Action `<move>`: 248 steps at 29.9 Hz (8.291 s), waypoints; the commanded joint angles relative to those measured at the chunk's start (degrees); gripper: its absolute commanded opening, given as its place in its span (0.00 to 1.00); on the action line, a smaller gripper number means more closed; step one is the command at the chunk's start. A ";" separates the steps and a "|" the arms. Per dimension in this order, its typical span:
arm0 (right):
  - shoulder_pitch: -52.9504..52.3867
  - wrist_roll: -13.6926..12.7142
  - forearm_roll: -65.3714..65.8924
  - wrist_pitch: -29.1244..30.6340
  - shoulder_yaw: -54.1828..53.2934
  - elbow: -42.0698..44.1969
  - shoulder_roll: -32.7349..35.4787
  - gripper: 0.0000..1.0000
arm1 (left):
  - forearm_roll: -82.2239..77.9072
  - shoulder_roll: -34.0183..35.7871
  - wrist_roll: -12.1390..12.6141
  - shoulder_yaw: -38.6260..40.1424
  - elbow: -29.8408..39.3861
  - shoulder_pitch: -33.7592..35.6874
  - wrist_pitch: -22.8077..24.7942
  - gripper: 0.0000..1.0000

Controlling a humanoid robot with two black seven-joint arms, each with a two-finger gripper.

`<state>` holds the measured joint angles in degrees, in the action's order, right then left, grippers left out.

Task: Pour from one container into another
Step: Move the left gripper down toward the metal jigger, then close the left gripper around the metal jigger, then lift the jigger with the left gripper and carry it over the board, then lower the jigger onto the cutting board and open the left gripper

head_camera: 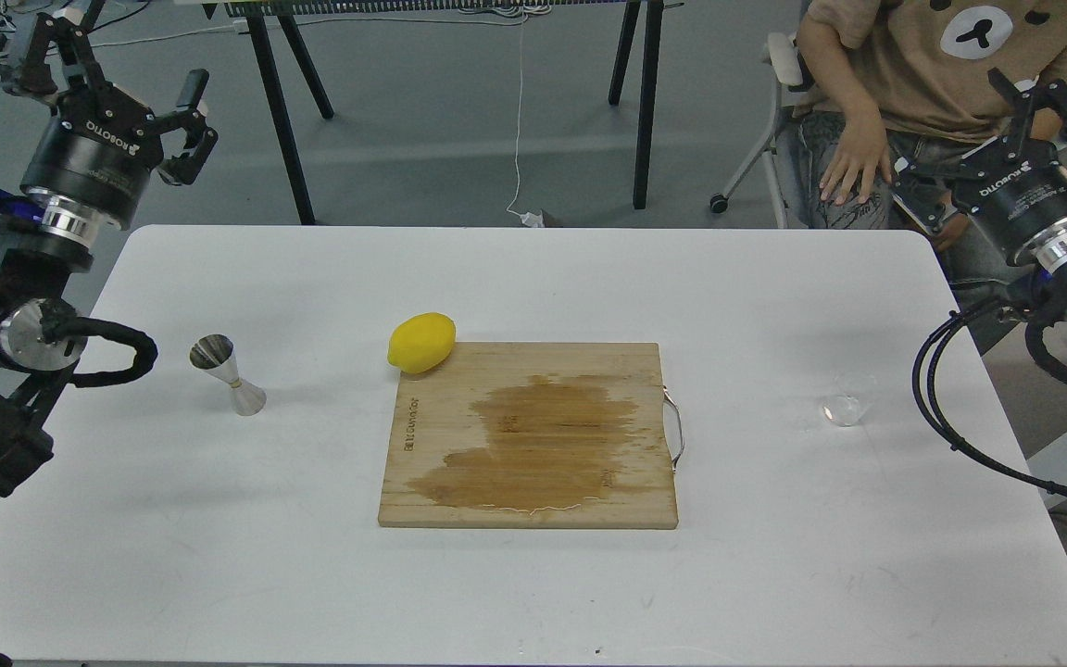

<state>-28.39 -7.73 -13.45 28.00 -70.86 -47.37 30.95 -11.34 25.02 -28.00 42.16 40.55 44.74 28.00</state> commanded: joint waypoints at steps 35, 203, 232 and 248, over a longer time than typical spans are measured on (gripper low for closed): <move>0.70 0.00 -0.35 0.00 -2.44 -0.79 0.25 0.99 | -76.99 27.36 0.00 -2.69 29.50 -21.07 -56.00 1.00; 1.50 -0.09 -0.79 0.00 -4.29 2.81 6.05 0.99 | -112.67 -25.02 0.00 -27.66 -8.82 -7.47 -56.00 0.07; 1.50 -0.09 -0.88 0.00 -4.55 2.63 6.05 0.99 | -112.58 -25.02 0.00 -29.68 -11.46 -8.53 -56.00 0.44; 1.85 -0.09 -1.14 0.00 -4.73 2.72 6.05 0.99 | -112.59 -25.02 0.00 -29.85 -11.55 -10.81 -56.00 0.98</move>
<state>-26.67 -7.82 -14.59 28.00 -75.59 -44.72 37.00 -123.97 0.00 -28.00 12.27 28.97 34.38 -28.00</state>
